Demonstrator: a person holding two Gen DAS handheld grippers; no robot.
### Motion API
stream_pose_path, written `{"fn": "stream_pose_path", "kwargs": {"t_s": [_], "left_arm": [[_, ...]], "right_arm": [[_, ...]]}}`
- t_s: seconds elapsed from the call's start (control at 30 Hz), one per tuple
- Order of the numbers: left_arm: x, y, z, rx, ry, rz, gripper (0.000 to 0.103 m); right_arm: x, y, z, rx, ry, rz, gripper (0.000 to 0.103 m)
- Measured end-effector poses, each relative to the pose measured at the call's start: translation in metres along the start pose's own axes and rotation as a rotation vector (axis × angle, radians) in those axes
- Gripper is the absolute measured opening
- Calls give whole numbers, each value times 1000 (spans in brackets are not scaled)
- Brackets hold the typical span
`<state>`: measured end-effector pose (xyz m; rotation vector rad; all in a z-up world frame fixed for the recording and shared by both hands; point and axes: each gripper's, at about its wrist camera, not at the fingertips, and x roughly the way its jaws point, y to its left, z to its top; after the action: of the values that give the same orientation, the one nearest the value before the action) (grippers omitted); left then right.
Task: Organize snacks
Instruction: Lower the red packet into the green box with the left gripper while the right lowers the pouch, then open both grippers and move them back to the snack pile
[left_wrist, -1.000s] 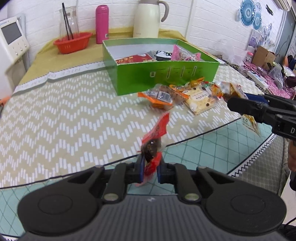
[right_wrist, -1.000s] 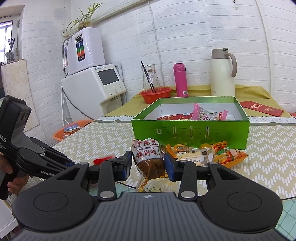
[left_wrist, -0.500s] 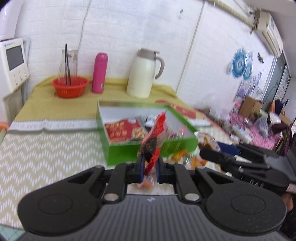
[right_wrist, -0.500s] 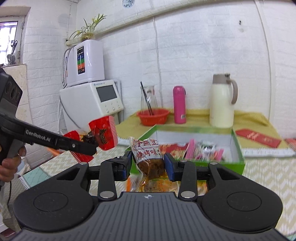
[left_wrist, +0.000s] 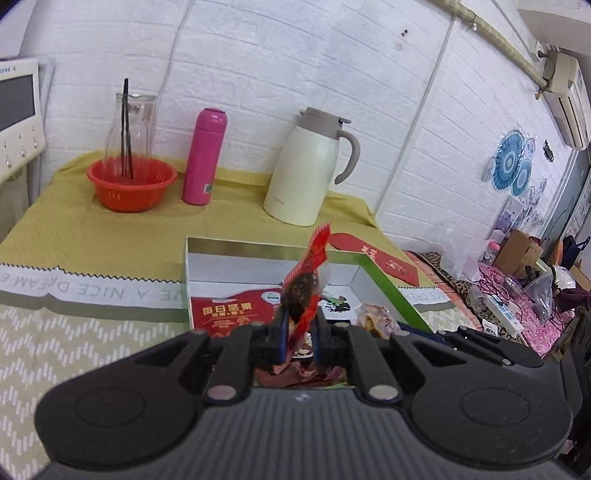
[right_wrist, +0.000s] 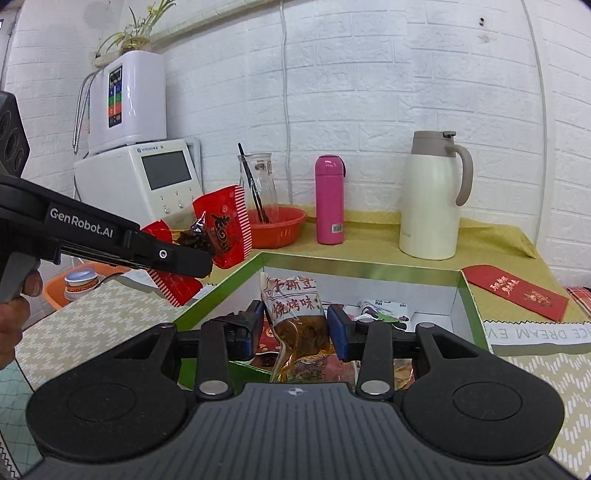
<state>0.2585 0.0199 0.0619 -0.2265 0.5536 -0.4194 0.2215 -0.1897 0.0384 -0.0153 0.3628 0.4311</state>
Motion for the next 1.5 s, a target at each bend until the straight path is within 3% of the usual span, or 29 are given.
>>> {"fn": "stream_pose_path", "kwargs": {"t_s": [0.23,0.27,0.3,0.33,0.37,0.43,0.9,1.07,1.37,1.5], "left_arm": [[31,14,-2,-3,30,19,11],[33,15,-3,-4,32,13,27],[34,17,-4,-19,28,20,76],[31,18,-6,-41,3,42,90],[27,18,-9,-55,-42,66,93],[21,15,-10,-23,-83,87,93],[-19,-16,-16,18,-63,132,93],[-39,-28,-21,5,-59,95,93],[-71,-47,-46,16,-33,113,93],[-80,-52,-77,17,-6,32,93]], "right_arm": [[32,-2,-5,-44,22,21,70],[35,-1,-6,-60,21,32,88],[35,-1,-6,-74,24,35,101],[34,0,-7,-85,19,29,103],[30,1,-9,-98,6,23,103],[23,2,-10,-124,-8,17,103],[-23,9,-2,-66,34,-23,103],[-46,14,1,-67,34,-27,103],[-101,13,-12,-25,-1,-81,103],[-125,5,-32,28,11,-114,103]]}}
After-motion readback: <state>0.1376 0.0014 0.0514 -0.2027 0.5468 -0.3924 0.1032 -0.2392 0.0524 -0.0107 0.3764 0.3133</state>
